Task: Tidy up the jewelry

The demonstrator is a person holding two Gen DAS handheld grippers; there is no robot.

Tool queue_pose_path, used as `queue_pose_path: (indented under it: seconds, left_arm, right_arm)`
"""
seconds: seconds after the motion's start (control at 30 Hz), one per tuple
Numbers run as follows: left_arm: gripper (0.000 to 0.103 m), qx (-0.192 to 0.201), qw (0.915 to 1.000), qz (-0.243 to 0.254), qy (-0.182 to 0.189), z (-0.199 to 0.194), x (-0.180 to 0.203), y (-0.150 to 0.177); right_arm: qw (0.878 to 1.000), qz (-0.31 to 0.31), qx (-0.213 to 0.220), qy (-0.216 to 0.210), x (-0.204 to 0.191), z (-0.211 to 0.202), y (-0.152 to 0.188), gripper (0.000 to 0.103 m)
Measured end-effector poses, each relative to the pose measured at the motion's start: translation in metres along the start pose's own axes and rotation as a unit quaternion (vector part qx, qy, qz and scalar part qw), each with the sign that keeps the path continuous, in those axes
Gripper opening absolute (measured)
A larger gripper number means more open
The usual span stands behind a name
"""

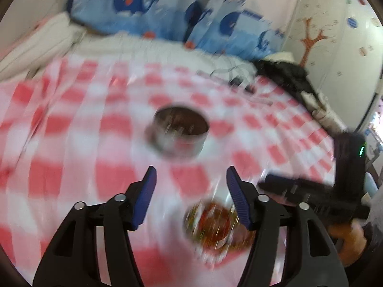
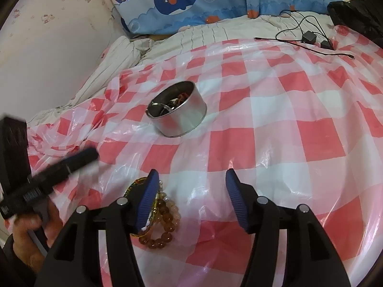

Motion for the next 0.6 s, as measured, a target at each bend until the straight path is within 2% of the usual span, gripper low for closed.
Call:
queue_pose_path:
  seconds: [0.1,0.23,0.43,0.6]
  left_arm:
    - [0.061,0.003,0.9998,0.0,0.019,0.024,0.002,-0.026]
    - [0.061,-0.012,0.9997,0.013,0.016,0.057,0.004,-0.043]
    - [0.061,-0.06,0.9981,0.013,0.004,0.103,-0.003,-0.044]
    - [0.061,-0.08,0.9964,0.027,0.0,0.115,-0.001,-0.044]
  right_arm:
    - [1.0,0.009,0.001,-0.004,0.002,0.001,-0.002,0.057]
    - [1.0,0.013,0.002,-0.007,0.003,0.002,-0.003,0.057]
    - [1.0,0.013,0.002,-0.008,0.002,0.002,-0.003,0.061]
    - [1.0,0.015,0.002,-0.009,0.001,0.002,-0.003,0.062]
Point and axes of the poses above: each gripper's, at about its wrist camera, not at the fingertips, and z roughly the way its jaws point, x to its right, y to its underside, the point moved 6 cm from there along z, roughly the way its jaws point, and after that the axes turned 2 degrees about -z, right-handed, at the moved point
